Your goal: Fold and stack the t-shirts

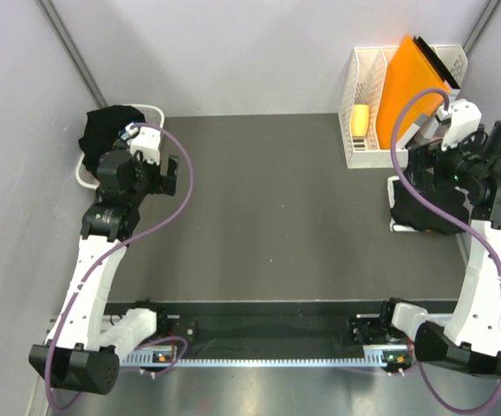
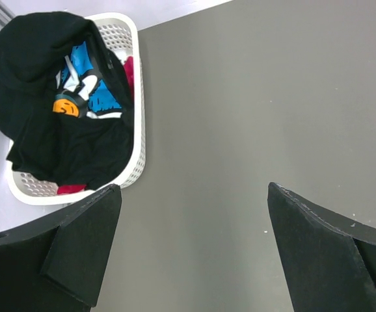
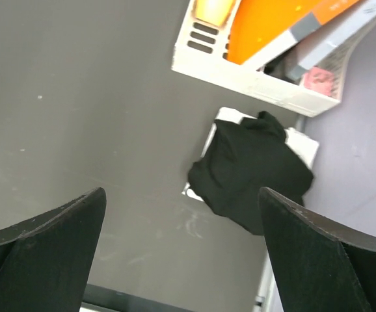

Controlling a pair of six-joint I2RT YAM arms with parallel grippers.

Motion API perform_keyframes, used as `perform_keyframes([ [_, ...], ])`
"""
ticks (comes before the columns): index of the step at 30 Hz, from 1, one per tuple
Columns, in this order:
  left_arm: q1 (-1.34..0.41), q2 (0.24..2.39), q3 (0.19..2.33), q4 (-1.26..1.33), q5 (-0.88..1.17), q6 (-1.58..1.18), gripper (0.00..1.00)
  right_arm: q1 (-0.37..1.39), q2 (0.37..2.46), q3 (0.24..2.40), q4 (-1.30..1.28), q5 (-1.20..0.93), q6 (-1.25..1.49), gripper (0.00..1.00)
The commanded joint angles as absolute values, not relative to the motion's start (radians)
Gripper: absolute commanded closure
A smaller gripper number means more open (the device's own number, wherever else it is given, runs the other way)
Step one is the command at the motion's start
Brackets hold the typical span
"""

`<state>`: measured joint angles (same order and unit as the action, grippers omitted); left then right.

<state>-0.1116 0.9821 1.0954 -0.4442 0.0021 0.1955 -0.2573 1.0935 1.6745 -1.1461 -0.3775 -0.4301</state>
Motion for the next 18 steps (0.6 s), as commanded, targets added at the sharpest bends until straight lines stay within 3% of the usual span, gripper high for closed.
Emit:
perform_keyframes([
  [1, -0.107, 0.996, 1.141, -0.379, -0.041, 0.19, 0.02, -0.25, 1.078, 1.642, -1.164, -0.456, -0.379, 0.0],
  [18, -0.106, 0.982, 1.193, -0.417, -0.233, 0.221, 0.02, -0.249, 1.008, 1.454, -1.075, -0.525, -0.48, 0.0],
])
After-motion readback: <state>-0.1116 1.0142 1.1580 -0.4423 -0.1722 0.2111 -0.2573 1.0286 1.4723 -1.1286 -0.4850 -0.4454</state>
